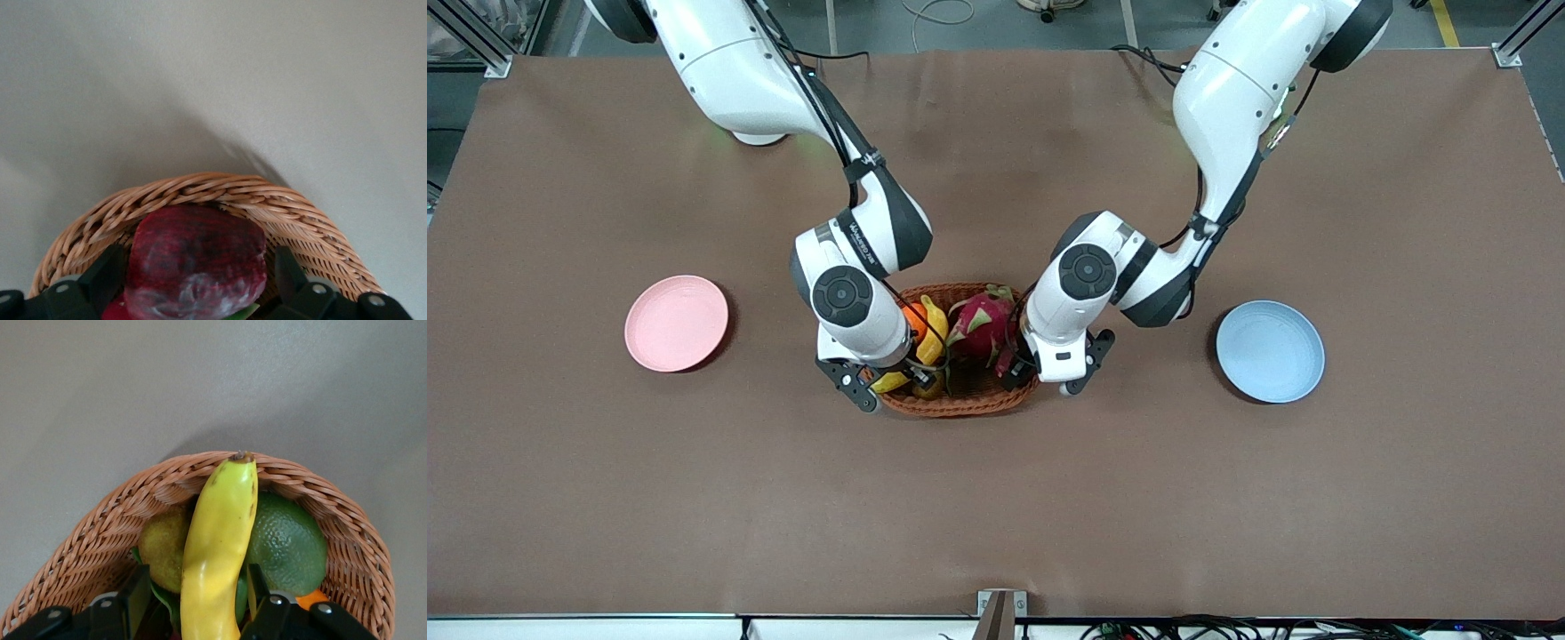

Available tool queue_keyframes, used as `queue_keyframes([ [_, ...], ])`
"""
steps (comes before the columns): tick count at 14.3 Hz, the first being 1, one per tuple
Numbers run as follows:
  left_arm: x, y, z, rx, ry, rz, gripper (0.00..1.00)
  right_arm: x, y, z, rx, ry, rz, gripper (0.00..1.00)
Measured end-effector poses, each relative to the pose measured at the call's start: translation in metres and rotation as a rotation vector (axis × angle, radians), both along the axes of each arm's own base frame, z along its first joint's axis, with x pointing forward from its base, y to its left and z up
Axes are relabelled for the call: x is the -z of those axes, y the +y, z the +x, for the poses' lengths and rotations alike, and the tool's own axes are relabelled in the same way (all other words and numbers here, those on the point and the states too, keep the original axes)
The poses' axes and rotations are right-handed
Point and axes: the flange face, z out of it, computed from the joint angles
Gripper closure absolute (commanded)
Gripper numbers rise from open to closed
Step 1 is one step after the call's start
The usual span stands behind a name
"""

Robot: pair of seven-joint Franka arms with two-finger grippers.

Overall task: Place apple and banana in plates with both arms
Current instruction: 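Grasp the banana with the right gripper while the left gripper grasps the apple, then carry the red apple with the left gripper over the blue plate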

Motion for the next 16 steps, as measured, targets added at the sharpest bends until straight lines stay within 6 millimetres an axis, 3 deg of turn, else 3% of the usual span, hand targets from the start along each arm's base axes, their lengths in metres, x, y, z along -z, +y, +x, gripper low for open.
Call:
queue_keyframes([
  [3, 0.005, -0.004, -0.004, 0.004, 0.007, 0.003, 0.04, 0.000, 0.005, -0.003, -0.007, 0.001, 0.000, 0.37],
  [4, 0.007, -0.004, -0.004, 0.005, 0.009, 0.004, 0.15, 0.001, 0.006, -0.004, -0.010, 0.002, -0.001, 0.37],
  [6, 0.008, -0.005, -0.005, 0.006, 0.009, 0.004, 0.52, 0.005, 0.007, -0.005, -0.012, 0.007, -0.004, 0.37],
  [7, 0.008, -0.005, -0.004, 0.006, 0.008, 0.003, 0.65, 0.007, 0.007, -0.005, -0.012, 0.011, -0.005, 0.37],
  [9, 0.004, -0.005, -0.002, 0.005, 0.001, -0.002, 0.84, 0.010, 0.008, -0.006, -0.005, 0.019, 0.002, 0.39],
  [12, -0.017, -0.001, 0.008, -0.006, -0.021, -0.010, 0.86, 0.010, 0.009, -0.006, 0.004, 0.025, 0.013, 0.53],
  [14, -0.049, 0.014, 0.017, -0.020, -0.014, 0.012, 0.86, 0.010, 0.009, -0.007, 0.005, 0.028, 0.015, 0.58],
  [16, -0.090, 0.043, 0.029, -0.024, -0.004, 0.043, 0.85, 0.010, 0.009, -0.007, 0.005, 0.029, 0.015, 0.61],
])
